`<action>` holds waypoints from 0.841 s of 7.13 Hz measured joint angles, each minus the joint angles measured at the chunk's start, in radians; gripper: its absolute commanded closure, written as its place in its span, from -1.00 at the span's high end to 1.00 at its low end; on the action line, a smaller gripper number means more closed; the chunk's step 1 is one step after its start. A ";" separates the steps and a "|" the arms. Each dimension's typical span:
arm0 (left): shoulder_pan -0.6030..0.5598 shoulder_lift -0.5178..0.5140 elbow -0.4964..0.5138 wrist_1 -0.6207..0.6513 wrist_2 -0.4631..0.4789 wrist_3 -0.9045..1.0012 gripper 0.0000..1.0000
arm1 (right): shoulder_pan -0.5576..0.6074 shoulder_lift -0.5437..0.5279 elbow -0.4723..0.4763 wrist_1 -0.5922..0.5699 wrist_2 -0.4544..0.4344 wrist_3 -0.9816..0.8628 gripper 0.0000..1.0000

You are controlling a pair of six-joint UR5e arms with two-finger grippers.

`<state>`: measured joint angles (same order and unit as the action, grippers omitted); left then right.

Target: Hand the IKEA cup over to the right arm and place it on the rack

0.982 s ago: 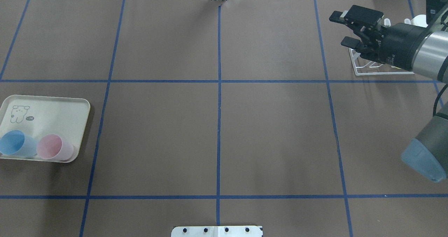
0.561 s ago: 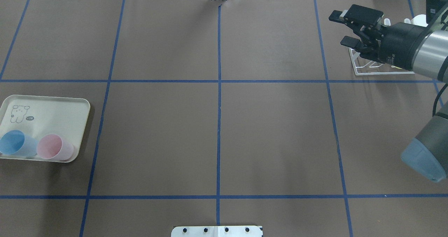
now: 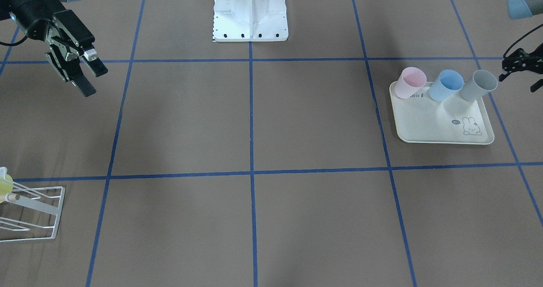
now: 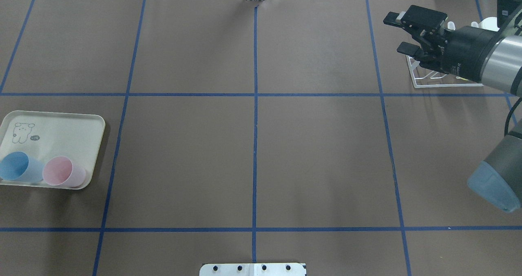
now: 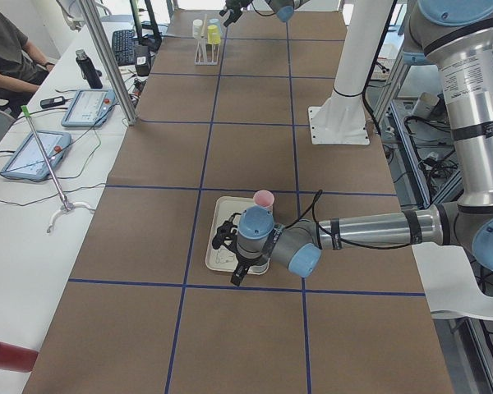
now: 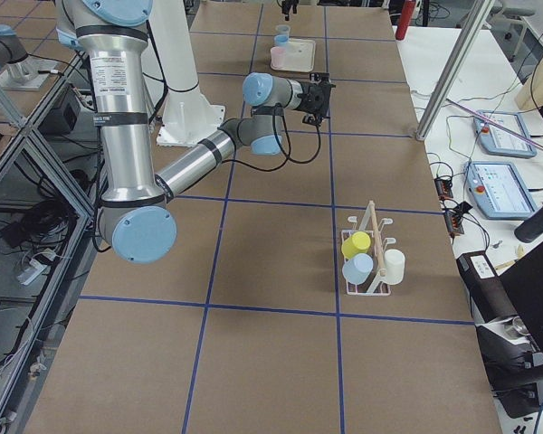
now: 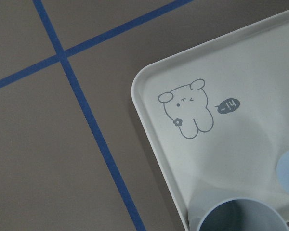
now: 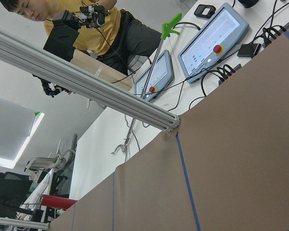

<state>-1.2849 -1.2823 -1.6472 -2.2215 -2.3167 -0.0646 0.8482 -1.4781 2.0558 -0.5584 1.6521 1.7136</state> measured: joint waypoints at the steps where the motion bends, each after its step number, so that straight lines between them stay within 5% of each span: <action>1: 0.001 0.000 0.006 -0.001 -0.001 0.000 1.00 | 0.000 0.000 -0.001 0.000 0.000 0.000 1.00; 6: 0.036 -0.001 0.009 0.000 -0.019 -0.001 1.00 | 0.000 -0.001 -0.002 0.000 0.001 -0.002 1.00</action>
<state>-1.2492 -1.2837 -1.6383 -2.2217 -2.3355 -0.0659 0.8483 -1.4788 2.0540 -0.5584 1.6536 1.7121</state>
